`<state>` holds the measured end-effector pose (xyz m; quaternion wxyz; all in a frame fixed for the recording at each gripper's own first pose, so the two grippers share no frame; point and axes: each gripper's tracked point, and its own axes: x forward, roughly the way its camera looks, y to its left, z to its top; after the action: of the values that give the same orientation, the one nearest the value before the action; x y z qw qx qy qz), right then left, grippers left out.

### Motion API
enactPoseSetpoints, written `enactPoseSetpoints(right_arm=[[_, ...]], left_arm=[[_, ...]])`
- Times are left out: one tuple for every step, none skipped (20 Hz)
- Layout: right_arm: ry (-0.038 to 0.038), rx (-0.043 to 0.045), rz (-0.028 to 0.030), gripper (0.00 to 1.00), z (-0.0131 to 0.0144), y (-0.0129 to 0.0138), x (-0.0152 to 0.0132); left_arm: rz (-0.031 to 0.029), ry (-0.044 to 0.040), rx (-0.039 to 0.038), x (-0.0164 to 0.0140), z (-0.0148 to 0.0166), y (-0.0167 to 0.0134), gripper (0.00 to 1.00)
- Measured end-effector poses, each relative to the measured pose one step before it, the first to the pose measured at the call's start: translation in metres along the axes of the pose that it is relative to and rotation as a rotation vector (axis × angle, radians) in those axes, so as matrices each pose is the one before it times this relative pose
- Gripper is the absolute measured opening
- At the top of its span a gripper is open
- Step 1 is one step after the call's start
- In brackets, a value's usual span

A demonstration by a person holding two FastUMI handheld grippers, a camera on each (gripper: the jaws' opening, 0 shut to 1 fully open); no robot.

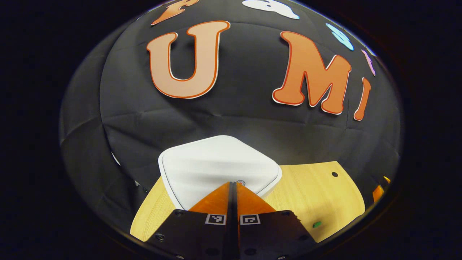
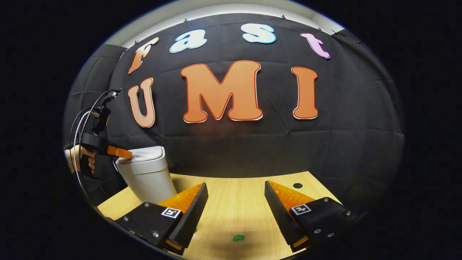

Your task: Press the lid of the desktop garbage bin to open it, pick up the crumpled paper on the desktop and throw it into the bin, then pick up the pop can on the desktop and drop it into the bin, and finally close the garbage bin lid.

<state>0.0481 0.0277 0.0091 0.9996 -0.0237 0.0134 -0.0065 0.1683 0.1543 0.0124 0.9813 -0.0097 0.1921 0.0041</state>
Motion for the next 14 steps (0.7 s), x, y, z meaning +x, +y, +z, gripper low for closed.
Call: enactPoseSetpoints(right_arm=[[-0.0073,0.00083,-0.00215,0.94,0.00284,-0.00033,-0.00036],[-0.00449,0.00458,0.001,0.94,0.00162,-0.00016,0.00016],[-0.00068,0.00687,0.00071,0.94,0.00095,-0.00001,0.00005],[0.00038,0.00721,0.0032,0.94,0.00033,0.00082,-0.00008],[-0.00052,0.00349,0.00019,0.94,0.00061,0.00078,-0.00052],[-0.00047,-0.00151,-0.00323,0.94,0.00127,-0.00135,-0.00031],[-0.00174,-0.0024,-0.00271,0.94,0.00088,-0.00066,0.00015],[-0.00093,-0.00009,-0.00178,0.94,-0.00024,-0.00135,-0.0002],[-0.00139,0.00345,-0.00027,0.94,0.00081,-0.00036,0.00089],[-0.00227,0.00658,0.00158,0.94,0.00147,0.00024,-0.00038],[-0.00134,0.00606,0.00186,0.94,0.00188,0.00083,0.00019],[-0.00481,0.00439,0.00404,0.94,0.00192,-0.0002,-0.00078],[-0.00306,0.00328,0.00353,0.94,0.00152,0.00056,-0.0005],[-0.00247,0.00636,0.00836,0.94,0.00126,0.00075,-0.00114]], left_arm=[[0.01086,-0.0019,0.00637,-0.00035,0.00138,0.00065,0.0],[0.01026,-0.01048,0.00616,-0.00008,0.00397,0.00052,0.0],[0.01328,-0.02174,0.00893,-0.00134,0.00727,-0.00003,0.0],[0.01374,-0.02994,0.01619,-0.00419,0.00845,0.00066,0.0],[0.01765,-0.04134,0.01895,-0.0045,0.01317,0.00019,0.0],[0.01377,-0.05213,0.02067,-0.00427,0.01464,0.00057,0.0],[-0.0003,-0.04096,0.019,-0.00555,0.01391,-0.00232,0.0],[0.00115,-0.03117,0.01384,-0.00603,0.01167,-0.0042,0.02],[-0.00477,-0.02477,0.00912,-0.0073,0.01079,-0.00393,0.04],[-0.01075,-0.02257,-0.00578,-0.00319,0.00694,-0.00549,0.07],[-0.01242,-0.01476,-0.01679,-0.00776,0.00625,-0.00726,0.11],[-0.01767,-0.01872,-0.02228,-0.00426,0.00333,-0.00892,0.16],[-0.01527,-0.01099,-0.02822,-0.00232,0.00401,-0.0075,0.34],[-0.01193,-0.01309,-0.02906,-0.00502,0.00046,-0.00519,0.52]])
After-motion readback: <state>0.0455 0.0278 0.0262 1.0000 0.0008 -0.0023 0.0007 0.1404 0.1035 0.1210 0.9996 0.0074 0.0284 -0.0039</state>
